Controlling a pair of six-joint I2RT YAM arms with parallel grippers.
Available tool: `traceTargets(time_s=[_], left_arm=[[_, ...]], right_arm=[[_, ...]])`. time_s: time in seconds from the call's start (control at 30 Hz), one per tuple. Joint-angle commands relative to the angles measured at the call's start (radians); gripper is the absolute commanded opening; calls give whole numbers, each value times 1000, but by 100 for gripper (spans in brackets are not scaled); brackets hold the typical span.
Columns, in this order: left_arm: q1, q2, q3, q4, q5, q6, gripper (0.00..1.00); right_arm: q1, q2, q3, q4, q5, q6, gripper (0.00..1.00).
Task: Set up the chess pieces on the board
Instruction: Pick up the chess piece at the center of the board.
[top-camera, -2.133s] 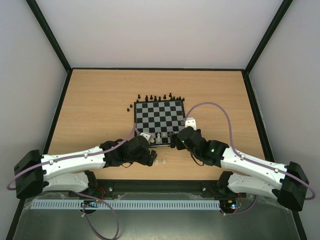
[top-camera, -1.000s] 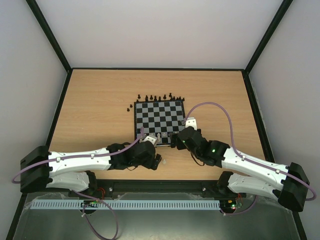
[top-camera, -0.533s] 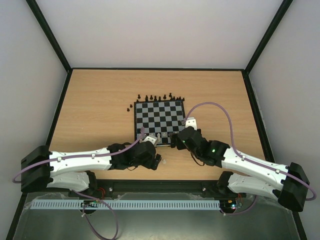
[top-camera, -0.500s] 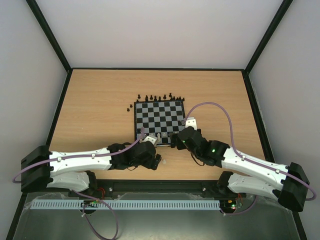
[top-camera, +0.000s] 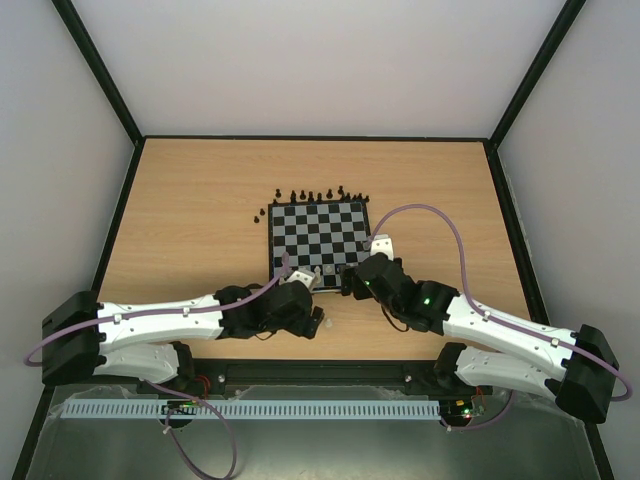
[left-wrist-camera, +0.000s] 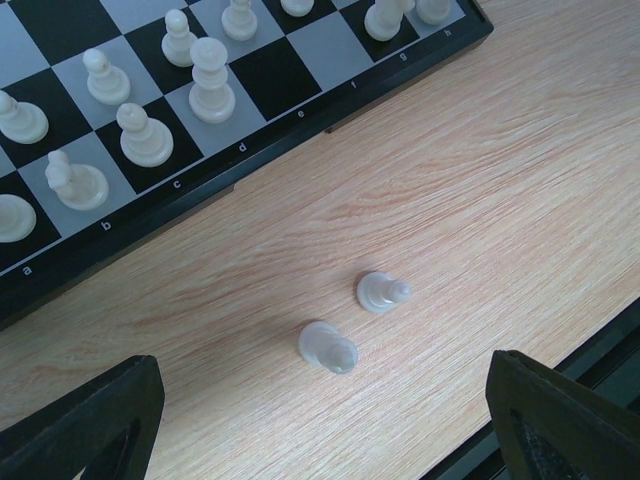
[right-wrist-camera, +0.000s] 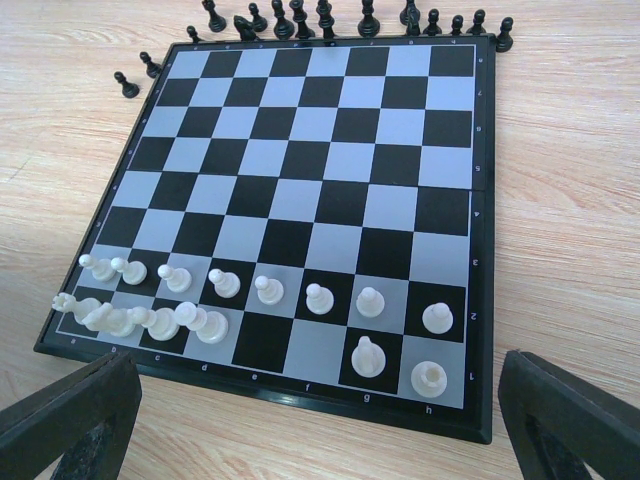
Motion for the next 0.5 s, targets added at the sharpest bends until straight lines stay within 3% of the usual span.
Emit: traceTargets(time_s=[0.0,0.47], left_arm=[[-11,-1,30,-15,-19,5,91],[-40,20,62,-39,-10,5,88]], right_arm=[[-2,3,15,2,8,2,99],[-2,-9,16,-5,11,4,99]])
